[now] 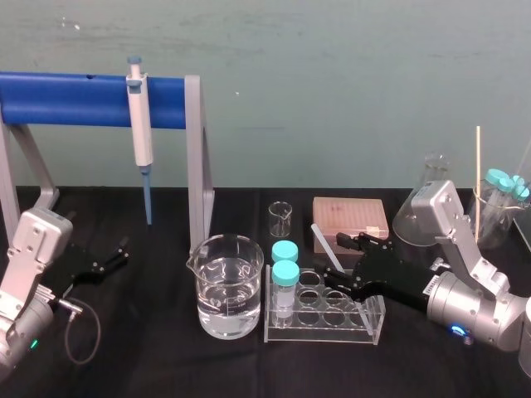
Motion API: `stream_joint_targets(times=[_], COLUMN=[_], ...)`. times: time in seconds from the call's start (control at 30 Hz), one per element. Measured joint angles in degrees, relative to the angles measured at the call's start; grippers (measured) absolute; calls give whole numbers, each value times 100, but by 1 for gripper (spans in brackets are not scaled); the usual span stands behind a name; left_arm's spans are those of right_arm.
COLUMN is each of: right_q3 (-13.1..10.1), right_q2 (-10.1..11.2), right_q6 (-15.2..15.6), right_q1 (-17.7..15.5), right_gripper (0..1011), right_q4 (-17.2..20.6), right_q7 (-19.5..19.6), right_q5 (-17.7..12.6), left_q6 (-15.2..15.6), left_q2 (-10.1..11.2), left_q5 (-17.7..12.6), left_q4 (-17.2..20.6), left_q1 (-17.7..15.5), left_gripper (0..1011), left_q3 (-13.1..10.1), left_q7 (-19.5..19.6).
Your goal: Pick up the stirring rod with one hand, then place it down.
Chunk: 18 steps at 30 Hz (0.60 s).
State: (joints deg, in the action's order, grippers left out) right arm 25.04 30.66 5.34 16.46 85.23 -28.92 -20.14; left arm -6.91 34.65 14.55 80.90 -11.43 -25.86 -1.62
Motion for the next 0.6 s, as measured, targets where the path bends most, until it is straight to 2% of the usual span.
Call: stream_joint_targets(times=[0.13,0.27,0.6], right_q3=[0,0,0], right_q2=[0,0,0], right_q6=[-2,-4,-7], right_q1=[-2,-3,-3], right_gripper=[592,426,135], right_q4=[1,2,3], right_q7=[1,2,2], right_q5=[-1,-3,-7], left_q6=[0,0,0], left_q2=[0,0,0], left_q5=[0,0,0], left_q4=[0,0,0], left_q1=[0,0,0], left_gripper=[1000,1000,1000], left_q3=[0,0,0], left_q7=[0,0,0])
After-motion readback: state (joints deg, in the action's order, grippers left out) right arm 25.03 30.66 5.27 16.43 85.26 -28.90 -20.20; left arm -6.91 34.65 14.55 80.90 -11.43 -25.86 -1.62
